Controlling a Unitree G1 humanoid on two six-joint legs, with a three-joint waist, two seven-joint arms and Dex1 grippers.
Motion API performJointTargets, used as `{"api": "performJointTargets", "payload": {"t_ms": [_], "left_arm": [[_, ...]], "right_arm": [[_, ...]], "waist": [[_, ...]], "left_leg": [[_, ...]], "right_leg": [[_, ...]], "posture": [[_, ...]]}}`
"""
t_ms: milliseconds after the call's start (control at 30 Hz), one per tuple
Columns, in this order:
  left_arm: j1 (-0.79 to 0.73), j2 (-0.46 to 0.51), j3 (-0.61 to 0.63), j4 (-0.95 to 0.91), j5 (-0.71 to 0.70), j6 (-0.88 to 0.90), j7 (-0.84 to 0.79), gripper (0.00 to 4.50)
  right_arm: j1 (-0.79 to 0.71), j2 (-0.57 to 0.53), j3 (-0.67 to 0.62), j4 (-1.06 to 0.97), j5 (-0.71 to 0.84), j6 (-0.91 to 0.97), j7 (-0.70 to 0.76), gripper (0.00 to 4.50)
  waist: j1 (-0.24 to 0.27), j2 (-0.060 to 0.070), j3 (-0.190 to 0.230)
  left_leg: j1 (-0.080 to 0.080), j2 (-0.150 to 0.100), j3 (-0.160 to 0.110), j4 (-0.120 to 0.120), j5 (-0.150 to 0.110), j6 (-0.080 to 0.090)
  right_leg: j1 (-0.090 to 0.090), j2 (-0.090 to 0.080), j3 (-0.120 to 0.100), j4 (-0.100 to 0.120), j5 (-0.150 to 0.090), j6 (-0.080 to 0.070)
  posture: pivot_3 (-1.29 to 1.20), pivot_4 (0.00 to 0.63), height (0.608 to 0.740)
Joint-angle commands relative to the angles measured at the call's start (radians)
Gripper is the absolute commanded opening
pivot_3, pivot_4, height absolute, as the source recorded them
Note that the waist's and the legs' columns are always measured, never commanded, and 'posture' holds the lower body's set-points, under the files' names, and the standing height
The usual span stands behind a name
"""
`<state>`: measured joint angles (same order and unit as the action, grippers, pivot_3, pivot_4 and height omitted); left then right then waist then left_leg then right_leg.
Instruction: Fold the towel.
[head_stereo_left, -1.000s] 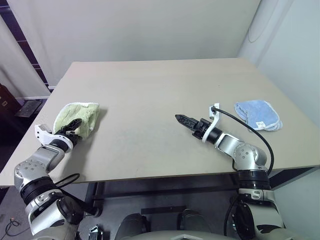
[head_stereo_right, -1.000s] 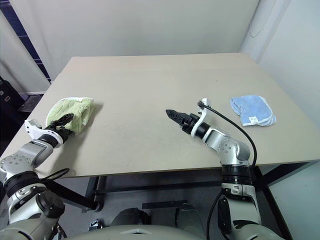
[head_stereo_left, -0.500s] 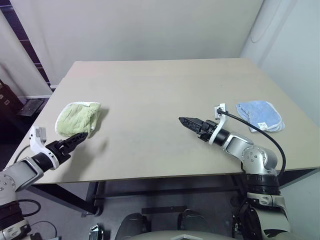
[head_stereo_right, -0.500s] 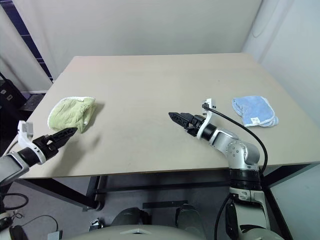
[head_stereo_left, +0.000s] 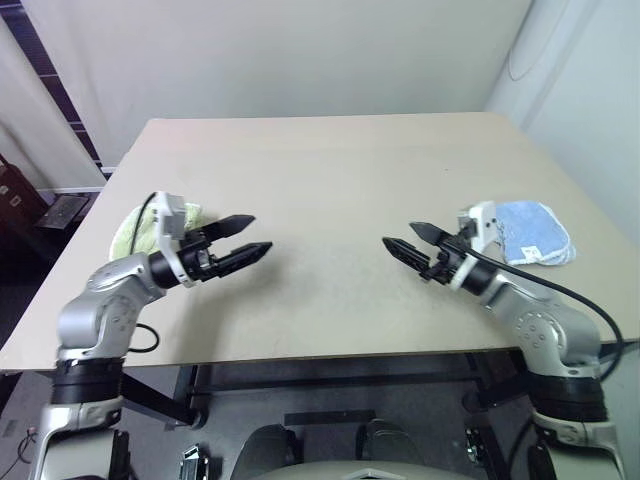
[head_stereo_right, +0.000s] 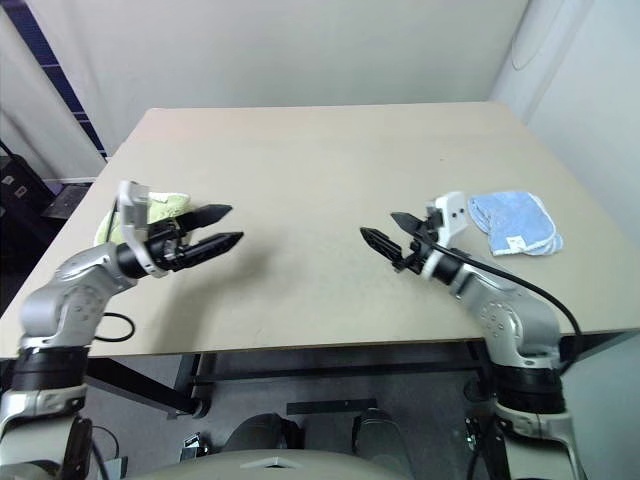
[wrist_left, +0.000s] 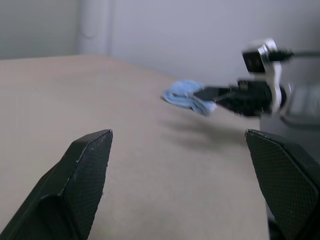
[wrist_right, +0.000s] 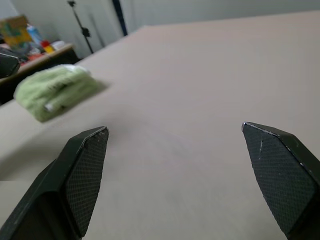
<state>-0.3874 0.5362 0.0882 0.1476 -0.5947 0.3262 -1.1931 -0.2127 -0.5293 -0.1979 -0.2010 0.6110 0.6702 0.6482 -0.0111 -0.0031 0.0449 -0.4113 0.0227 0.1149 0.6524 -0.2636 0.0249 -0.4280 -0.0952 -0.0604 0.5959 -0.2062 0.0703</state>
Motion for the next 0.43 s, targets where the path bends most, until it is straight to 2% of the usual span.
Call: {"api": "performJointTargets", "payload": {"t_ms": [33, 200, 433], "left_arm": [[-0.063, -0.024, -0.038, 0.098, 0.074, -0.161, -0.089, 4.47], [-0.066, -0.066, -0.060, 0.165, 0.111, -0.272, -0.153, 4.47], [0.043, -0.054, -0.082, 0.108, 0.132, -0.298, -0.192, 4.49]], "right_arm": [[0.032, -0.054, -0.030, -0.070, -0.005, -0.034, 0.045, 4.49], [0.085, -0.081, -0.045, -0.111, -0.002, -0.045, 0.044, 4.49], [0.121, -0.066, -0.058, -0.148, 0.016, -0.039, 0.017, 4.50]], "waist": [[0.000, 0.000, 0.000], [-0.005, 0.000, 0.000], [-0.002, 0.000, 0.000]], "left_leg": [[0.000, 0.001, 0.000, 0.001, 0.000, 0.000], [0.000, 0.005, -0.001, 0.009, -0.002, 0.002], [0.000, 0.007, -0.001, 0.010, -0.002, 0.002]], "right_leg": [[0.000, 0.000, 0.000, 0.000, 0.000, 0.000], [0.003, 0.001, 0.000, 0.001, 0.000, 0.000], [0.002, 0.002, -0.001, 0.002, 0.001, -0.001]], "posture": [[0.00, 0.000, 0.740], [0.00, 0.000, 0.740], [0.00, 0.000, 0.740]]}}
